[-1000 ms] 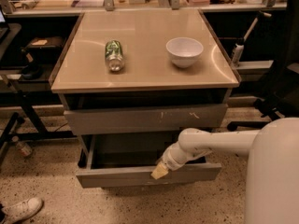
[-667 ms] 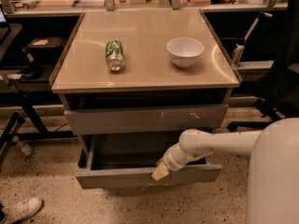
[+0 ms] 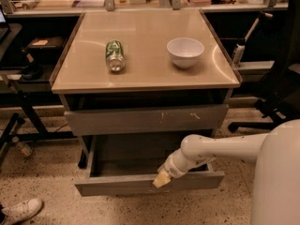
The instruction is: Open middle drawer
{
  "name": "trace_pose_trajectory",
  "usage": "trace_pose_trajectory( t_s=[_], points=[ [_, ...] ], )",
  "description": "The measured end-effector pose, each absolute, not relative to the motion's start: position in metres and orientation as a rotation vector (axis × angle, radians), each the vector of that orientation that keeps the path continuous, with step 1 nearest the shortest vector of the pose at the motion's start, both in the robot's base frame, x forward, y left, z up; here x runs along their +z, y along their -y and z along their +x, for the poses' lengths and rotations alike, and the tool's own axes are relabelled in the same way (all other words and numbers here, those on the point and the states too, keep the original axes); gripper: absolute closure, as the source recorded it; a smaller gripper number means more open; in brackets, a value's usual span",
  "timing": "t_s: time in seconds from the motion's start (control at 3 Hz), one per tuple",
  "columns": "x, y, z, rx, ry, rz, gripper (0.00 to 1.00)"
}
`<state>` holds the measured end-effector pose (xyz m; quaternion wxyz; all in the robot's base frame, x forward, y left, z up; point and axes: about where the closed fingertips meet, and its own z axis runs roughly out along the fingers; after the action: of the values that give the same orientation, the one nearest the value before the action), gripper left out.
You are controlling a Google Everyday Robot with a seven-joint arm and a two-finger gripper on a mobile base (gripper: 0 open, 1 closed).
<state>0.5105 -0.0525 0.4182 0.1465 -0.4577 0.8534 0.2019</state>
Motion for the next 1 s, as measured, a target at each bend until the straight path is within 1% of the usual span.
trace_pose_trajectory(
  t_s=[1.0],
  points=[
    [0.4185, 0.0573, 0.5016, 0.571, -2.485, -1.265, 1.00]
  ],
)
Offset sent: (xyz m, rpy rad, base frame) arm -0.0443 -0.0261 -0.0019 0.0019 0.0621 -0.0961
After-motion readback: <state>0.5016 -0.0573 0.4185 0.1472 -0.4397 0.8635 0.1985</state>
